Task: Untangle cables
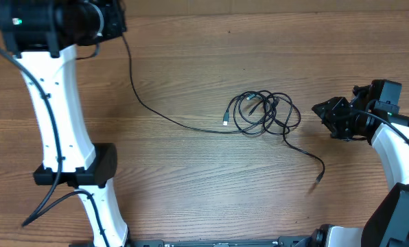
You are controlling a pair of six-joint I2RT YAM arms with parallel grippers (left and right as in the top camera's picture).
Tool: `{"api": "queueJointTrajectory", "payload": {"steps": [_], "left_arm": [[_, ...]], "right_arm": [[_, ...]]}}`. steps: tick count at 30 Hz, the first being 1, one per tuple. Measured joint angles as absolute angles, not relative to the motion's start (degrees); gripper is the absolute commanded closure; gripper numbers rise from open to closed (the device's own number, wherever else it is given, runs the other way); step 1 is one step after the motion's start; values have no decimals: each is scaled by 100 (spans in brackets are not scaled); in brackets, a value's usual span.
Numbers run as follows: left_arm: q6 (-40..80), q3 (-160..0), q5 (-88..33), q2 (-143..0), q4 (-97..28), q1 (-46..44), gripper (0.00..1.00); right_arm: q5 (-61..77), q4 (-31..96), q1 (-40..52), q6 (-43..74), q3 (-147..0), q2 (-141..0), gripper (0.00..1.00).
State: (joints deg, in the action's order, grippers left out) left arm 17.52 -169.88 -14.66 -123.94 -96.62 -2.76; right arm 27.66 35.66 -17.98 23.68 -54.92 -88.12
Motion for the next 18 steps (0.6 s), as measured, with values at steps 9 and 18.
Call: {"api": "queueJointTrajectory", "payload": {"steps": [9,18], "left_arm": [[1750,-16986,-1249,-12809,-9668,-591,96],[1737,-16986,-1090,-12820,-9668,-591,96]], "right_arm": [[3280,3503,-1544,2265,-5498,-8226,54],[1426,3492,1028,2936,-5524,-8117,55]]}}
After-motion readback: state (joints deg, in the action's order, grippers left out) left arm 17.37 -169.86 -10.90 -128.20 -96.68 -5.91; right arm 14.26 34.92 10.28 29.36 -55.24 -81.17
